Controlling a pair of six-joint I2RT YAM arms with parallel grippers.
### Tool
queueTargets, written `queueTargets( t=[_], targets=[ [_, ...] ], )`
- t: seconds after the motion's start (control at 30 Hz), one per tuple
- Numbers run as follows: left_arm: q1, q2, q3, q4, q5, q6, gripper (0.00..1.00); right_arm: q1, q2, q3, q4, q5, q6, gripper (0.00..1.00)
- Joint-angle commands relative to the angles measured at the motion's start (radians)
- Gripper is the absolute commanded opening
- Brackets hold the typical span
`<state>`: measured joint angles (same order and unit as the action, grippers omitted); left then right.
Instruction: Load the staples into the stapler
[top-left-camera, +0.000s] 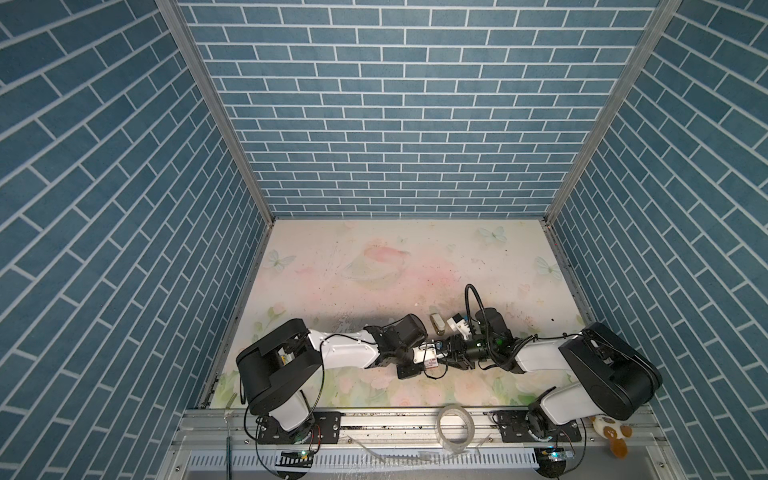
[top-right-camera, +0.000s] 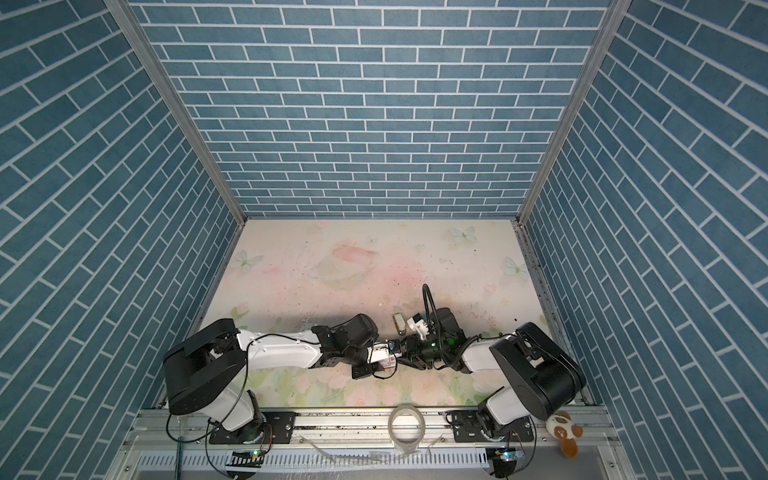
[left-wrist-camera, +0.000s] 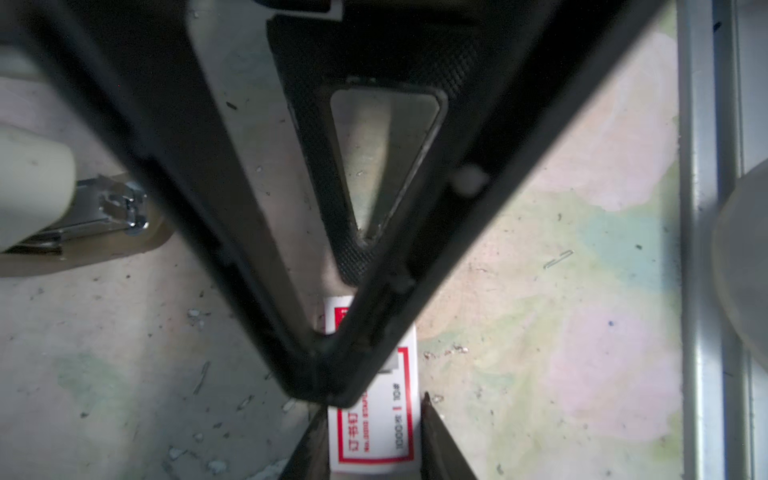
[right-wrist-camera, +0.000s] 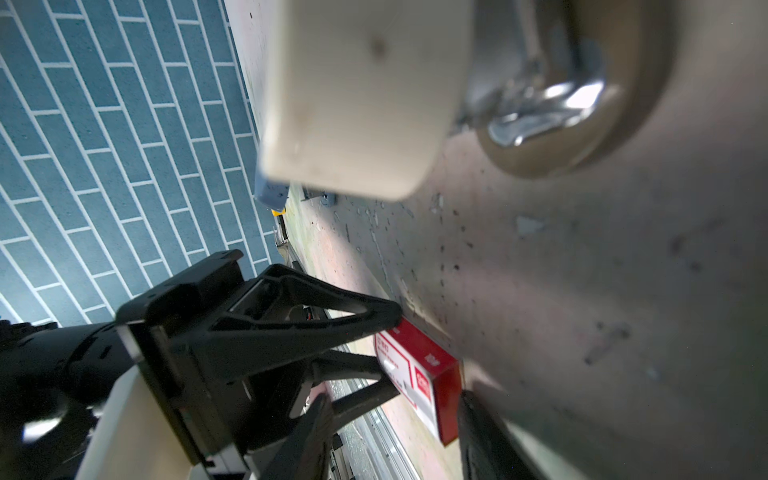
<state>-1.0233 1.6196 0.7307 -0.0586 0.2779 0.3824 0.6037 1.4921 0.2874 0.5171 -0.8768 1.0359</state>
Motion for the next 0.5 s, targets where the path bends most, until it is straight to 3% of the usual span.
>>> queueTargets(
  t=[0.0,0.47],
  targets=[
    [0.003,0.033,0.001,-0.047,0.001,0.009,0.35,-0.002,0.016,0.008,0.029,-0.029,0.020,0.49],
    [0.003,0.044,0.009,-0.053,0.006,0.010,0.34,-0.001,0.046,-0.009,0.113,-0.045,0.048,0.48]
  ],
)
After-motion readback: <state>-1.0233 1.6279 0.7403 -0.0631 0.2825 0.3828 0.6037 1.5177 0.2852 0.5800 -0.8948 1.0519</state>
